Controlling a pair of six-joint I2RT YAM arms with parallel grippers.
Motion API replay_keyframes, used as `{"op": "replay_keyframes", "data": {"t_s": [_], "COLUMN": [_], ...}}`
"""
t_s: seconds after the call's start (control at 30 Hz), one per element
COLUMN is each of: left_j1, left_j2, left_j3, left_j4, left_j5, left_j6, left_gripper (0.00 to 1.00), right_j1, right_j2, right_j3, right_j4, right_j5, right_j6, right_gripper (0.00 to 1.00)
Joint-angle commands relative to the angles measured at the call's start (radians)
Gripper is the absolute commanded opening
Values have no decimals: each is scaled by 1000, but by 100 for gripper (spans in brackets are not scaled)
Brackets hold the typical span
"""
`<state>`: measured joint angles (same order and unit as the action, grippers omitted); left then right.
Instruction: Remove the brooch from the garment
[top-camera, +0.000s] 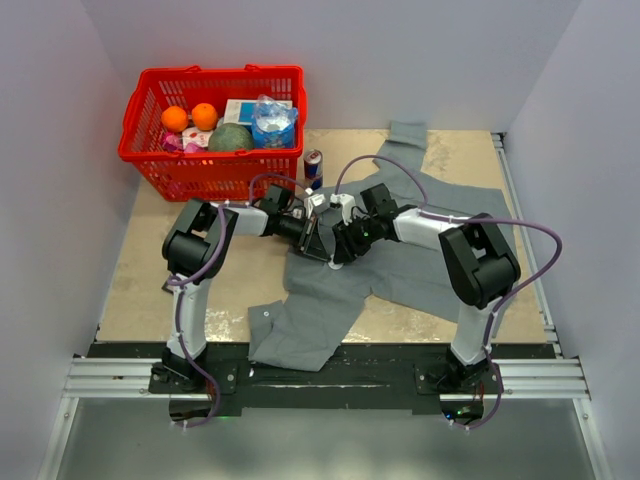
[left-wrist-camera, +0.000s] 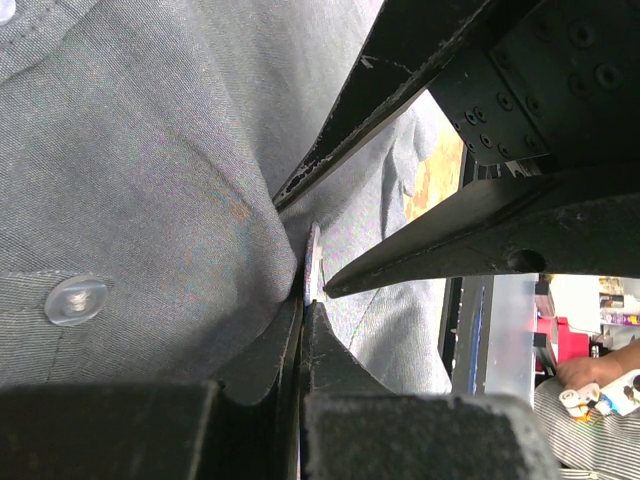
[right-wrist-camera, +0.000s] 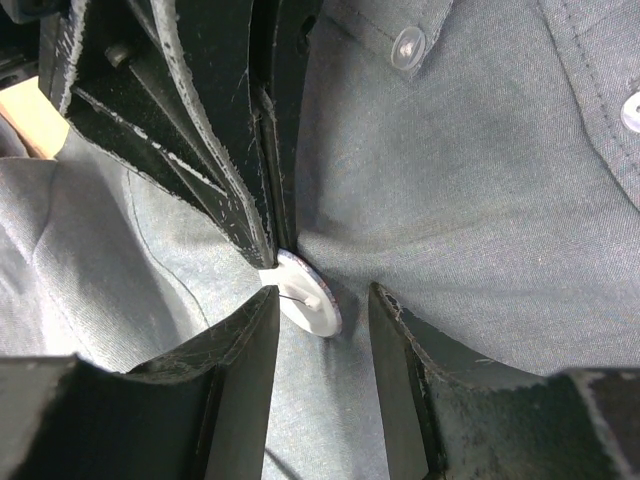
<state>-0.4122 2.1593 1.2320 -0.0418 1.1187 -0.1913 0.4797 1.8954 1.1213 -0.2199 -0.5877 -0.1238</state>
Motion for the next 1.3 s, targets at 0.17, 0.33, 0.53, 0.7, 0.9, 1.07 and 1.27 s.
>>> {"op": "replay_keyframes", "data": {"t_s": [0.17, 0.33, 0.53, 0.7, 0.9, 1.07, 1.27], "left_j1": [10, 12, 12, 15, 15, 16, 16], "left_j2": [-12, -9, -6, -1, 2, 7, 4], "left_j3": [-2, 0, 1, 3, 4, 11, 9], "left_j4": [26, 59, 62, 62, 59, 59, 59], "left_j5": [32, 35, 33, 38, 35, 39, 39], "left_j6": [-14, -20, -23, -25, -27, -28, -25], "left_gripper": [0, 0, 0, 0, 0, 0, 0], "right_j1": [8, 13, 14, 16, -22, -26, -24], "right_j2": [51, 60, 57, 60, -12, 2, 27], "right_j3": [31, 40, 40, 43, 58, 86, 103], "right_j4": [-36, -47, -59, -68, -49, -87, -87], "right_j5": [81, 95, 104, 115, -38, -75, -26], "right_j6": [-22, -25, -40, -42, -62, -129, -152], "right_gripper": [44, 43, 43, 43, 44, 46, 46]}}
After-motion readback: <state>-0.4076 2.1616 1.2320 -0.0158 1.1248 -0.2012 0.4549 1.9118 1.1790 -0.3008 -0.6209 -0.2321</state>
